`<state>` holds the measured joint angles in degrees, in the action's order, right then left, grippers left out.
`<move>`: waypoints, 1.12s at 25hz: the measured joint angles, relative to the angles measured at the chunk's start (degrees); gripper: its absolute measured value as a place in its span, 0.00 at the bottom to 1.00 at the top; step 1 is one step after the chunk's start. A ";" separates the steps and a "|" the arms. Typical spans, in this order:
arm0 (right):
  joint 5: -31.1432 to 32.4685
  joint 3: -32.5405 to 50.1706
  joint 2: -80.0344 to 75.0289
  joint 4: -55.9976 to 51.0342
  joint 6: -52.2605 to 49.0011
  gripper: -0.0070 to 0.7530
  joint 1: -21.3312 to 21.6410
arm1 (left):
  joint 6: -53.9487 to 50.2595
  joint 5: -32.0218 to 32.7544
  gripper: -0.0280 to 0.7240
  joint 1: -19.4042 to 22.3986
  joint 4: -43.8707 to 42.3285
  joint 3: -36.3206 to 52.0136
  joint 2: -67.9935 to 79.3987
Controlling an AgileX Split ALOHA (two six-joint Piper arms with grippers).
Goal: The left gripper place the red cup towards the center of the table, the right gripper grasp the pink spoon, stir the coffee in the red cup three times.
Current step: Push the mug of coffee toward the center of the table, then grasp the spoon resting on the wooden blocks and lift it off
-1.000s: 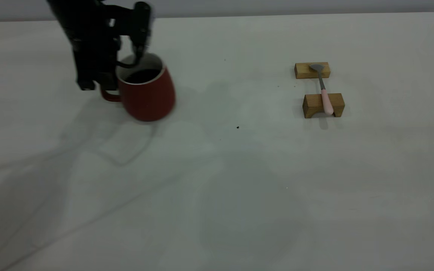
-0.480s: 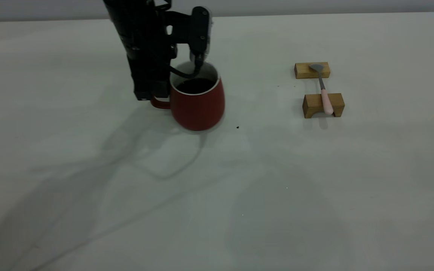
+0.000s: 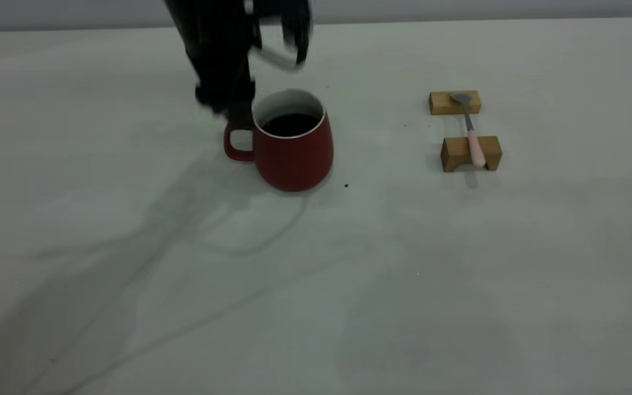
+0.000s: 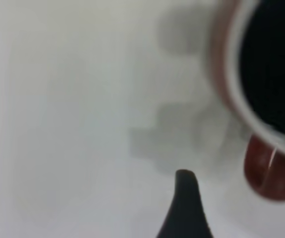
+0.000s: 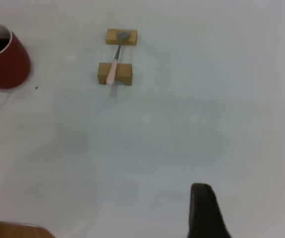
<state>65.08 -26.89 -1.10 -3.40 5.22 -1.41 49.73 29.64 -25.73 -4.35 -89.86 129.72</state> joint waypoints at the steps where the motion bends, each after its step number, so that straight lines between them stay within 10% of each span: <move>1: 0.00 0.00 0.00 0.00 0.00 0.67 0.00 | -3.48 1.34 0.93 0.00 0.06 -0.55 -2.32; 15: 0.00 0.00 0.00 0.00 0.00 0.67 0.00 | -39.12 37.28 0.56 0.00 -1.24 -1.95 -37.11; 24: 0.00 0.00 0.00 0.00 0.00 0.67 0.00 | -49.10 37.28 0.44 0.07 -0.70 14.51 -64.25; 28: 0.00 0.00 0.00 0.00 0.00 0.67 0.00 | -50.28 37.28 0.42 6.78 3.69 31.58 -83.58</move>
<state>65.08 -26.89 -1.10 -3.40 5.22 -1.41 -0.55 66.92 -18.96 -0.67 -58.28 46.14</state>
